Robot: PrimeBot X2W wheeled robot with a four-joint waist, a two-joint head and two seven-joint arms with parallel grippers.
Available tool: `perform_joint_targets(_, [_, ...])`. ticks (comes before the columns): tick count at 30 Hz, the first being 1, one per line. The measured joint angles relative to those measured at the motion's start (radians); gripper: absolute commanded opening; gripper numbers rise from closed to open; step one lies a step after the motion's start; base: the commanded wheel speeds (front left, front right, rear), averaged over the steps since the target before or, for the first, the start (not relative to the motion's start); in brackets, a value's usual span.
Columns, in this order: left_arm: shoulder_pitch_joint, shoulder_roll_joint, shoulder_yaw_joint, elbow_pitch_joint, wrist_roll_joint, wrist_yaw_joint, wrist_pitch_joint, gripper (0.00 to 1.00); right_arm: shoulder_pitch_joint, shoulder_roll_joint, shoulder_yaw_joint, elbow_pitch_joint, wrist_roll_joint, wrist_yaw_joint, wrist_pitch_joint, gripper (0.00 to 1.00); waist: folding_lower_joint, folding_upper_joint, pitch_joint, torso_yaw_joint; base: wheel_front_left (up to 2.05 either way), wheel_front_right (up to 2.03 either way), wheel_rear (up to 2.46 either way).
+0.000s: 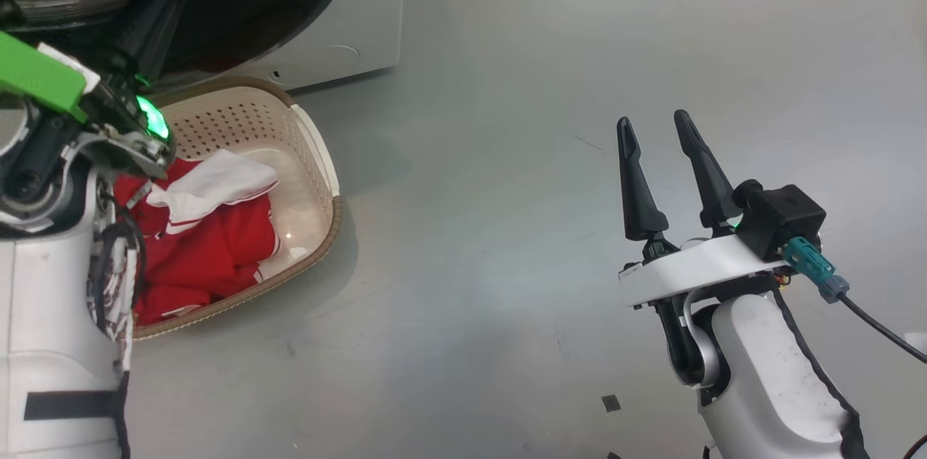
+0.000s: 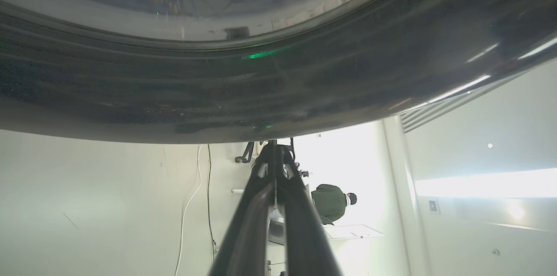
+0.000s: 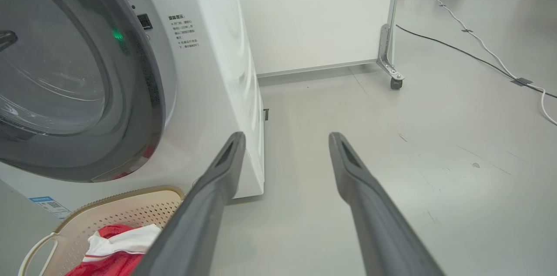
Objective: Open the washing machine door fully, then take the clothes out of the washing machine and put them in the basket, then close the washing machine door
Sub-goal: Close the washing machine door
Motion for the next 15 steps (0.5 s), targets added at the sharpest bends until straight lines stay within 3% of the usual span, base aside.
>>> perform_joint_targets(9, [0.17,-0.052,0.05,-0.039,-0.035,0.0,-0.027,0.0,0.023,0.0,-0.015,0.033,-0.025,0.01,0.0,1.0,0.0,0.0,-0.058,0.071,0.0,0.0,0.0])
perform_joint_targets(10, [0.184,-0.058,0.055,-0.048,-0.046,0.0,-0.03,0.04,0.028,0.0,-0.016,0.036,-0.027,0.011,0.0,1.0,0.0,0.0,-0.065,0.079,0.0,0.0,0.0])
perform_joint_targets(12, [0.216,-0.066,0.072,-0.07,-0.056,0.0,-0.035,0.42,0.038,0.0,-0.016,0.045,-0.034,0.019,0.0,1.0,0.0,0.0,-0.08,0.093,0.0,0.0,0.0])
perform_joint_targets(13, [0.234,-0.068,0.078,-0.078,-0.057,0.0,-0.035,0.47,0.041,0.0,-0.017,0.049,-0.035,0.019,0.0,1.0,0.0,0.0,-0.088,0.1,0.0,0.0,0.0])
perform_joint_targets(14, [0.252,-0.068,0.08,-0.089,-0.057,0.0,-0.035,0.75,0.045,0.0,-0.017,0.052,-0.035,0.019,0.0,1.0,0.0,0.0,-0.095,0.107,0.0,0.0,0.0])
perform_joint_targets(15, [0.272,-0.071,0.083,-0.099,-0.057,0.0,-0.035,0.91,0.048,0.0,-0.017,0.057,-0.039,0.019,0.0,1.0,0.0,0.0,-0.103,0.113,0.0,0.0,0.0])
